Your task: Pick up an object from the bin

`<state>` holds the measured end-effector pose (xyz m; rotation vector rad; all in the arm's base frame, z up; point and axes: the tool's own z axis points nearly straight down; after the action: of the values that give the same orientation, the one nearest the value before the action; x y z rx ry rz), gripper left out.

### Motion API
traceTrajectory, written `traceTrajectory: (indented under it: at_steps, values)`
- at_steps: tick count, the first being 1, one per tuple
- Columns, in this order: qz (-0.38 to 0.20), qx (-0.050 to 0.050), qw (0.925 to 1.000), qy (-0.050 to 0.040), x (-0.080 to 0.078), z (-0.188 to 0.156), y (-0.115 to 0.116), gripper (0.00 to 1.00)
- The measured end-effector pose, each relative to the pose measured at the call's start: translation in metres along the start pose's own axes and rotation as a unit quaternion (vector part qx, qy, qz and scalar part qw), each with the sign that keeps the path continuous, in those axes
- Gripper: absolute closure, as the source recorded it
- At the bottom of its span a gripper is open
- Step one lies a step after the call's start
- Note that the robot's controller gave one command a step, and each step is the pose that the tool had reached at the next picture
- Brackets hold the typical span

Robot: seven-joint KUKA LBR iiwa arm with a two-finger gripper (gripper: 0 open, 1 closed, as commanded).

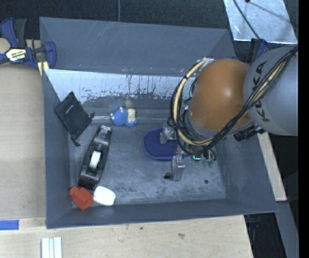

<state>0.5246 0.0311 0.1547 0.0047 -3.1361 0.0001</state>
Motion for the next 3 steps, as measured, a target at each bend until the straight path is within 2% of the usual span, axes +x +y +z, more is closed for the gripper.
traceTrajectory:
  at_steps: [1,2,3]
  values:
    - [0.075,-0.001,0.9972,-0.0058,-0.053,0.084,-0.021,0.0]
    - [0.075,-0.001,0.9972,-0.0073,-0.054,0.079,-0.02,1.0]
    - [0.081,-0.001,0.9967,-0.0082,-0.034,-0.043,-0.024,1.0]
